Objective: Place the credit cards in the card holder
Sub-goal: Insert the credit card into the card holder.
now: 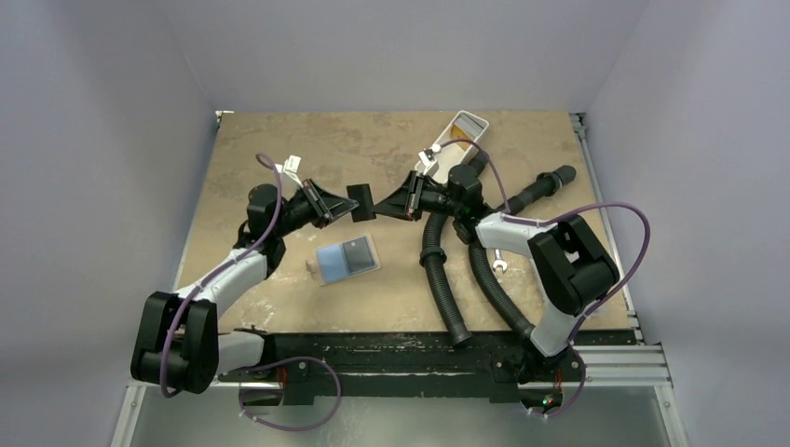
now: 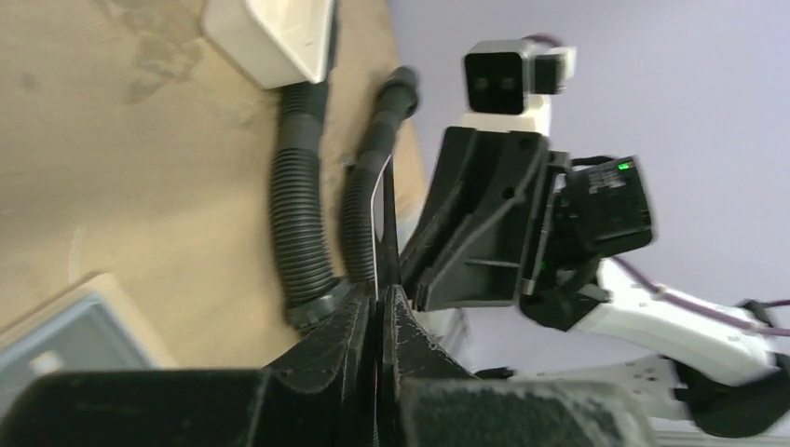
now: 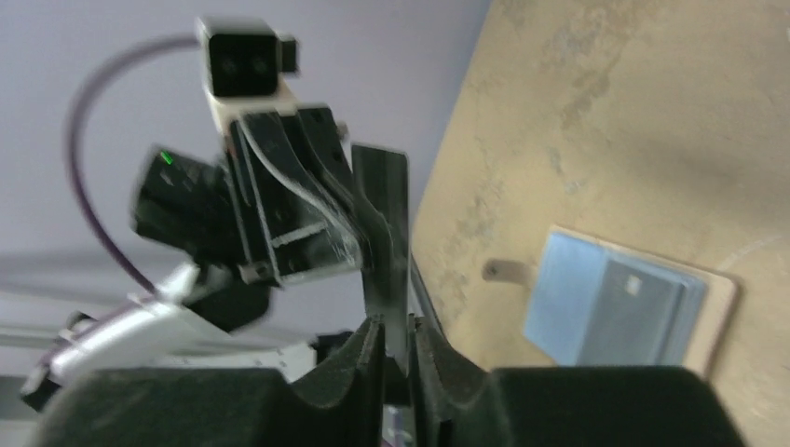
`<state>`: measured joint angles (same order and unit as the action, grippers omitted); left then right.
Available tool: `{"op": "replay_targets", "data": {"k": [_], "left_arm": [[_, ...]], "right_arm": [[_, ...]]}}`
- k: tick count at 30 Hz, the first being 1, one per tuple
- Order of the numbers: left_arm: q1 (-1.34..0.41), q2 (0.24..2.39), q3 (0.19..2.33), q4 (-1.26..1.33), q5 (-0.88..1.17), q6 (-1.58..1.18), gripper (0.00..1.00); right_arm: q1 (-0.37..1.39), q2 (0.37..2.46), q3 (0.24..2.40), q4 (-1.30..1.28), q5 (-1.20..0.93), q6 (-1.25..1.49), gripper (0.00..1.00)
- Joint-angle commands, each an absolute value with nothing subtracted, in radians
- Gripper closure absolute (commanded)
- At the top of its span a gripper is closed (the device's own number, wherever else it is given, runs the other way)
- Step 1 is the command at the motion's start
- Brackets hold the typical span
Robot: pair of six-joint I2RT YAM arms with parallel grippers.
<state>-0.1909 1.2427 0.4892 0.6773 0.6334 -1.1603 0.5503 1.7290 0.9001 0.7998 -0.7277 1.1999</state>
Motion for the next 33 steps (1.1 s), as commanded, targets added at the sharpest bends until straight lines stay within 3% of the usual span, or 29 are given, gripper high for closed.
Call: {"op": "replay_targets", "data": {"k": [1,3,5,8,19,33], "left_arm": [[-0.165,1.249,0.667,-0.051,0.615,-0.724,1.0],[-0.16,1.266,0.714,-0.25,0.591,-0.604,1.0],[-0.157,1.278,0.737,-0.388,0.554,-0.555,1.0],[-0.144,1.27,0.73,-0.477,0.528,-0.529,1.0],[-0.086,1.397,0.739,-0.526,0.568,-0.497,1.0],[-0.078,1.399,0.704,-0.41,0.624,-0.501,1.0]], "right_arm": [[0.562,1.745,0.996,0.518,-0.77,0.879,0.68],[0.583,1.788,1.09,0.253,-0.754,0.696,0.57],[0.62,1.838,1.197,0.041,-0.705,0.509,0.56],[0.659,1.875,1.257,-0.041,-0.654,0.435,0.55],[0.663,2.038,1.321,-0.066,-0.664,0.411,0.88],[0.657,2.111,1.335,-0.111,-0.542,0.413,1.0]]}}
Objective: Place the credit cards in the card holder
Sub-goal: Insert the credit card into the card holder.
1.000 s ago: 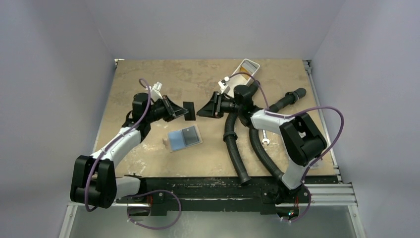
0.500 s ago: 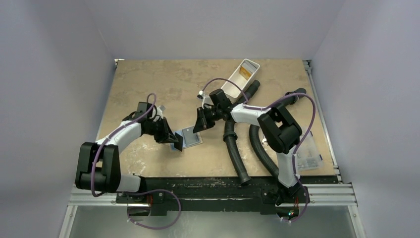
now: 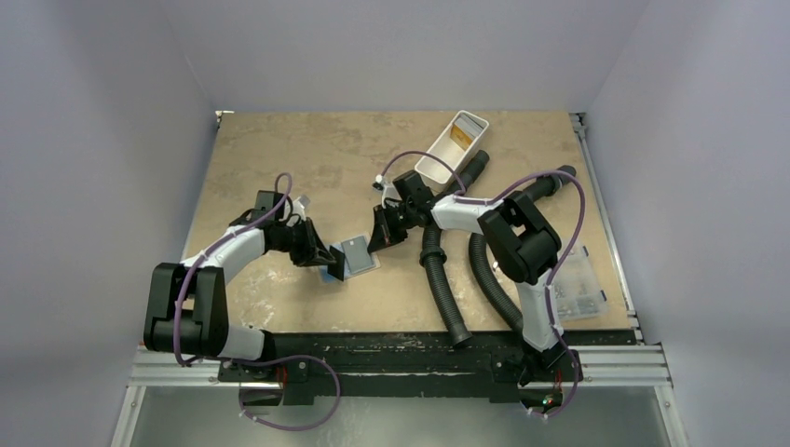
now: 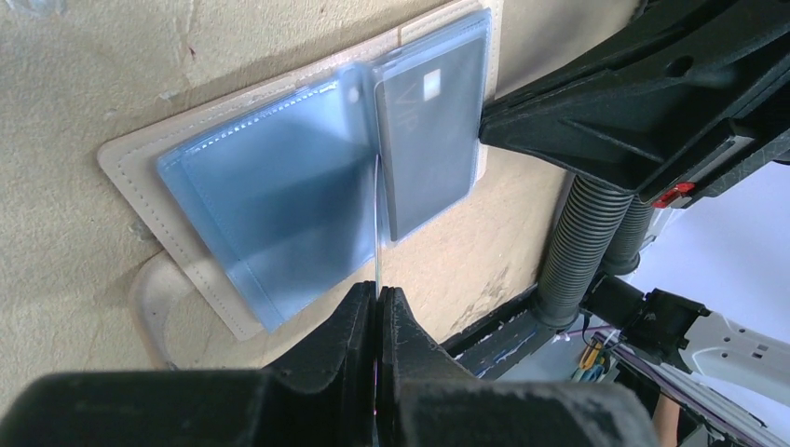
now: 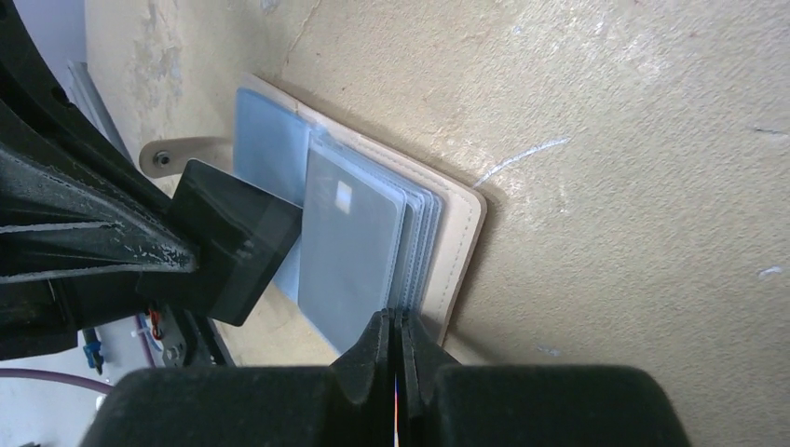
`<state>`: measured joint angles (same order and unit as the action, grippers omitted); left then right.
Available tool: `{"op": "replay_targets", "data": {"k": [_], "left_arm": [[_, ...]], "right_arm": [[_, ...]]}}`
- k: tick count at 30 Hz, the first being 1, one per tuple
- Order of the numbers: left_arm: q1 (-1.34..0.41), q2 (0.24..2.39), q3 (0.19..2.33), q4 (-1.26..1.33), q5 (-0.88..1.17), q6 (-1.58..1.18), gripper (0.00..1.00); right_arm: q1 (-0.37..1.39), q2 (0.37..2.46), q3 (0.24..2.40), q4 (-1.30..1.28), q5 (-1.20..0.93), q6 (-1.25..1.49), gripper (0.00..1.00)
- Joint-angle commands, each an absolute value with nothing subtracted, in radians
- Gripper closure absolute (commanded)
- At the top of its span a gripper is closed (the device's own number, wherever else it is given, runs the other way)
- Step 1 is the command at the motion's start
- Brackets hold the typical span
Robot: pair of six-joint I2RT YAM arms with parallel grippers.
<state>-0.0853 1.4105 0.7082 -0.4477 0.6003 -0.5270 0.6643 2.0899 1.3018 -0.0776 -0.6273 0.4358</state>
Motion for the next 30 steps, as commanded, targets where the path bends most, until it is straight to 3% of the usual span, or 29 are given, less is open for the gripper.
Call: {"op": "replay_targets", "data": {"k": [1,9,30], "left_arm": [[-0.078,1.392,0.704,-0.41,0.623,-0.502,1.0],[-0.078,1.344,0.703,-0.469,0.589,-0.53,1.0],[-0.078,1.356,0.641,-0.34,0.63,-0.568,1.0]], "right_arm": [[0.655,2.111,1.334,-0.111,-0.539,0.414,1.0],[0.647,2.129,1.348,-0.122,-0.534,0.411,1.0],[0.646,2.134,1.352,-0.13,-0.546,0.397,1.0]]}}
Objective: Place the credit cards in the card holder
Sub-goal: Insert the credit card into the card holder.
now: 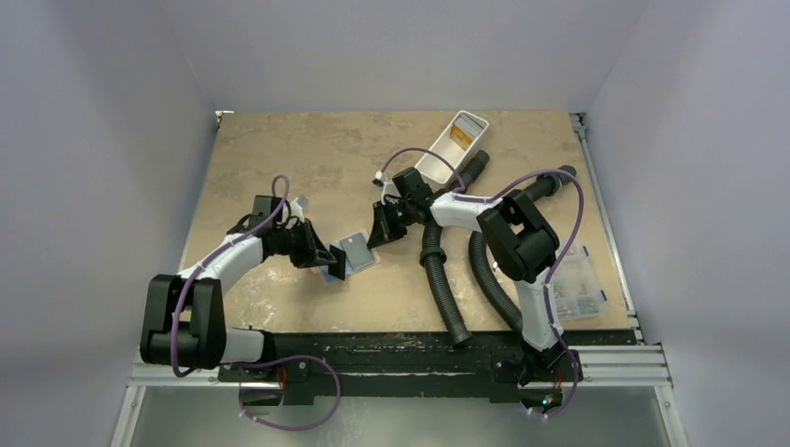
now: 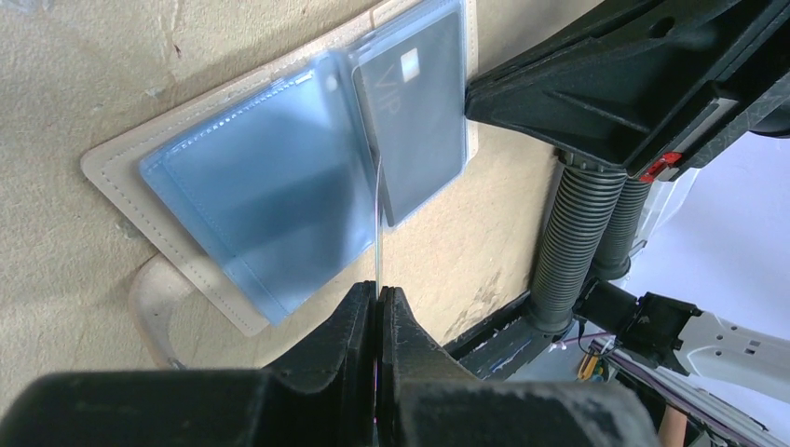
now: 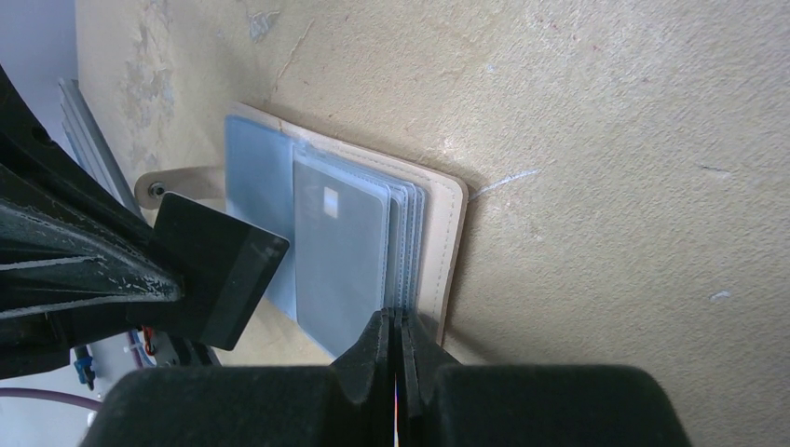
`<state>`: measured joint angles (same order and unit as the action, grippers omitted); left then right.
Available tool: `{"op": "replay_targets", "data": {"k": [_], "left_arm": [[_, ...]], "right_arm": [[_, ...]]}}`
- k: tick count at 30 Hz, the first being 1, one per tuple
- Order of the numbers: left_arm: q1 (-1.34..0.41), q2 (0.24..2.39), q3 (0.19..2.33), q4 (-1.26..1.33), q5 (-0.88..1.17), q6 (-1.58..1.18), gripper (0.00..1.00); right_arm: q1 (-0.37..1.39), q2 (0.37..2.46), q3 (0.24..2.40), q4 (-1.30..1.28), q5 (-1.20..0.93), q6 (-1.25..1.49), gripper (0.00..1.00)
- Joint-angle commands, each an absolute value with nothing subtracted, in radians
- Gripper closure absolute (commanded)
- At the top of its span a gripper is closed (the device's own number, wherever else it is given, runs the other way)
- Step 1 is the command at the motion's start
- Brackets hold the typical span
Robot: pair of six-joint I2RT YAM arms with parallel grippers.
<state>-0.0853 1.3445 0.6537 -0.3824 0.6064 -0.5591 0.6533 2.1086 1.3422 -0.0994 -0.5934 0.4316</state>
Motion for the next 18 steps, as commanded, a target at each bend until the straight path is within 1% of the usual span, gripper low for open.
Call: {"op": "replay_targets", "data": {"k": [1,18], "left_arm": [[-0.078,1.36,0.642,-0.339,0.629,-0.568,1.0],[-0.078,1.387,0.617,-0.29,0.625,-0.585,1.0]], "right_arm": [[0.646,2.133,1.352,-0.13,-0.546,0.397,1.0],[0.646,2.133,1.35,-0.128,-0.543,0.399,1.0]]}}
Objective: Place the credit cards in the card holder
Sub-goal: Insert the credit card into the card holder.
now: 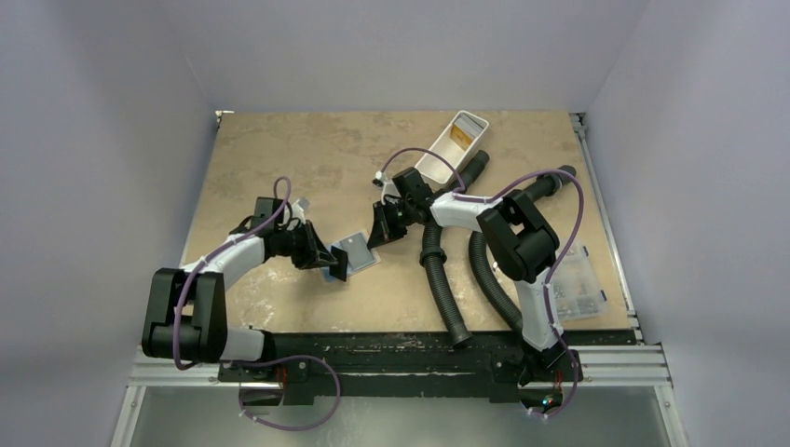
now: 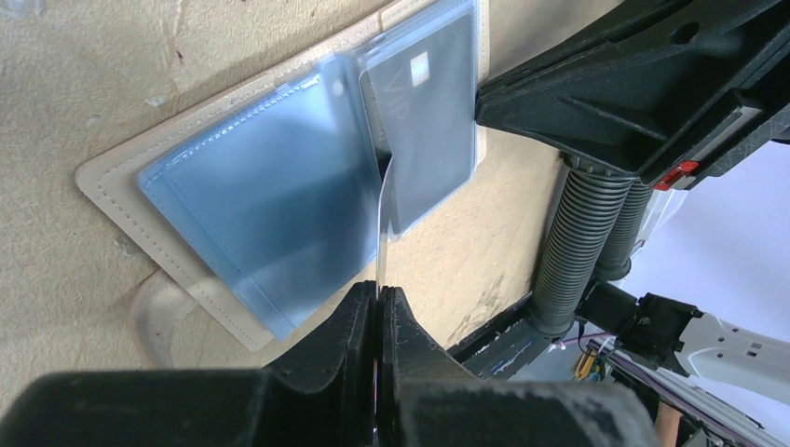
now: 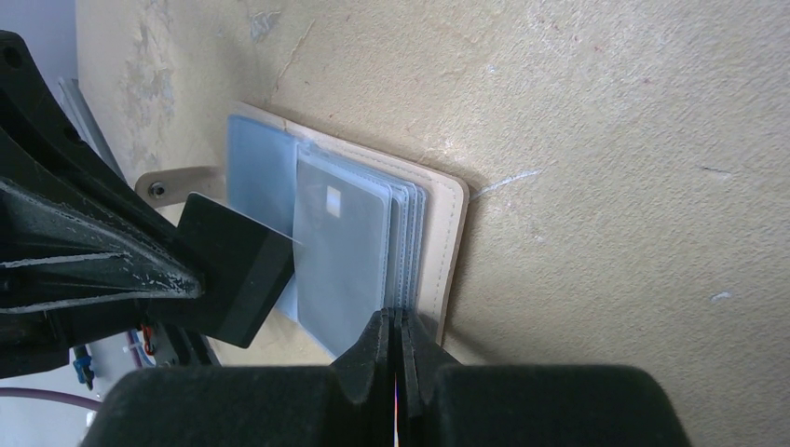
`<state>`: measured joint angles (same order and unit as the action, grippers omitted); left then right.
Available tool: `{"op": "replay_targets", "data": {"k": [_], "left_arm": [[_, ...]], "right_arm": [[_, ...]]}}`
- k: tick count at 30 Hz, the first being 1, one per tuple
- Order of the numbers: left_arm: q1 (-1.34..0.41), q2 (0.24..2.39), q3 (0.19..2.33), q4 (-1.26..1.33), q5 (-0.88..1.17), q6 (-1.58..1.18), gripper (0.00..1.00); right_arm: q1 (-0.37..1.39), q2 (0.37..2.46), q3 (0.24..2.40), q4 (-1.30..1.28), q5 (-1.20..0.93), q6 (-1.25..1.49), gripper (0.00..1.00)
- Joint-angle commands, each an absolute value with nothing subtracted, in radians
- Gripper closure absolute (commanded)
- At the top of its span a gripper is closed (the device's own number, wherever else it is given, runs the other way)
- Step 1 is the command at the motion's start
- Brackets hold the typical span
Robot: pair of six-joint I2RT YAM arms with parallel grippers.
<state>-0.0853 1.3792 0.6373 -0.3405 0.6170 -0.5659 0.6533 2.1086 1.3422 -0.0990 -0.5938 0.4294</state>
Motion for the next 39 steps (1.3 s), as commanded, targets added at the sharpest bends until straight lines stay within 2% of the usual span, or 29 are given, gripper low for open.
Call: {"op": "replay_targets", "data": {"k": [1,18,39], "left_arm": [[-0.078,1.387,0.612,-0.284,0.622,-0.588,1.0],[-0.078,1.336,0.447,0.061,0.559,-0.817,1.0],[-0.072,1.392,0.454,0.161,0.524,-0.85,1.0]], "right_arm": [[0.646,2.135,1.35,-0.128,-0.543,0.399,1.0],[0.647,2.14,1.342,-0.131,-0.541,0.399,1.0],[0.649,2.144,1.35,-0.137,-0.543,0.397,1.0]]}}
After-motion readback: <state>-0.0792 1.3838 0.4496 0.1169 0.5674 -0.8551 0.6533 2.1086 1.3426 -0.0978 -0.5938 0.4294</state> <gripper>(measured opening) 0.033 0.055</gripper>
